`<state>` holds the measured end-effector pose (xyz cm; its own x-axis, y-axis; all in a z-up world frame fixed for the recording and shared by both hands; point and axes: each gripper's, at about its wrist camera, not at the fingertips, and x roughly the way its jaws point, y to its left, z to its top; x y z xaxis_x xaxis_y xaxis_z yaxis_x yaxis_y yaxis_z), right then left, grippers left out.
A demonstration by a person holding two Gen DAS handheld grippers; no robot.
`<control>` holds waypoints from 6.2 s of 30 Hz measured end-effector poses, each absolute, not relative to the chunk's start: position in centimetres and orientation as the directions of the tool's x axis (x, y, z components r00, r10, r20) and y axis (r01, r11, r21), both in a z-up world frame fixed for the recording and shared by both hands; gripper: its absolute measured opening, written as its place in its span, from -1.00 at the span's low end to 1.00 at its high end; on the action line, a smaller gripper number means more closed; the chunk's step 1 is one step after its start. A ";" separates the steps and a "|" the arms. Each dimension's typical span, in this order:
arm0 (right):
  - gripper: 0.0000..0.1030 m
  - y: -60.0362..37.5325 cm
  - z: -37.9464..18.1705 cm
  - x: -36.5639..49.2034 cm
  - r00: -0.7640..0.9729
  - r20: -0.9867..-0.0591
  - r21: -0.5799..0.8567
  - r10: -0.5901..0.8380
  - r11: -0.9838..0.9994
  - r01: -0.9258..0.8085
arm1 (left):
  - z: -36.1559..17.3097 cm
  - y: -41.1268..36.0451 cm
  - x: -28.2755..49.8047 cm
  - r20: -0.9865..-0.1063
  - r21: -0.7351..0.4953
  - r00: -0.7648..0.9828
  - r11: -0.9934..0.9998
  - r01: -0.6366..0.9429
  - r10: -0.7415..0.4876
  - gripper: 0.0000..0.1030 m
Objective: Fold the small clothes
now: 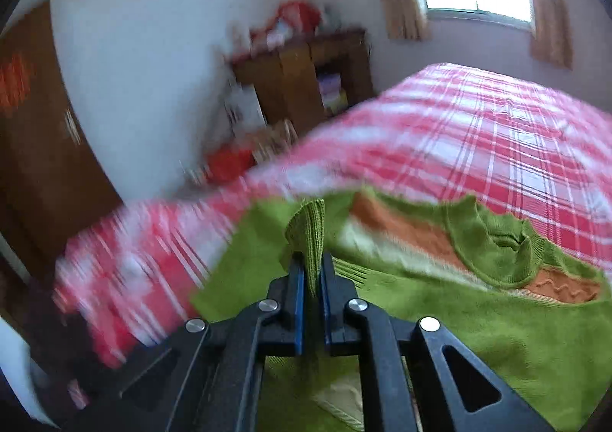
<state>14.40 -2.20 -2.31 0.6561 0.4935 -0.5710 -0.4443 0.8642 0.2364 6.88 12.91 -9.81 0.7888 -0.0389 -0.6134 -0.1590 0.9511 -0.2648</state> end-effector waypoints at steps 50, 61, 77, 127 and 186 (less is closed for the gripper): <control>-0.96 -15.2 3.5 10.5 0.886 -0.457 0.047 0.079 0.997 -0.065 | -10.1 12.8 7.2 -0.616 -0.267 0.787 0.947 -0.180 -0.024 1.00; -0.93 -20.0 -6.0 12.0 0.693 -0.574 0.545 0.437 0.835 -0.076 | -10.0 12.7 7.2 -0.619 -0.259 0.785 0.948 -0.183 -0.017 1.00; 0.57 -15.1 -8.5 9.3 0.647 -0.618 0.465 0.446 0.871 -0.156 | -10.0 12.7 7.2 -0.614 -0.266 0.789 0.947 -0.181 -0.022 1.00; -0.85 -25.6 -9.7 9.8 0.678 -0.735 0.131 0.009 0.983 0.130 | -9.5 13.1 11.3 -0.732 -0.101 0.655 0.922 -0.374 0.185 1.00; 0.13 -23.5 -12.8 -21.8 0.536 -0.779 0.355 0.325 0.933 -0.050 | -5.1 11.0 -8.0 -0.601 0.031 0.787 0.980 0.197 -0.139 1.00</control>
<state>-21.85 -23.54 -12.83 0.5358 0.3252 -0.7792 -0.0500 0.9334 0.3552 -8.01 10.98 -5.13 0.7868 -0.1387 -0.6015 0.1967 0.9800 0.0313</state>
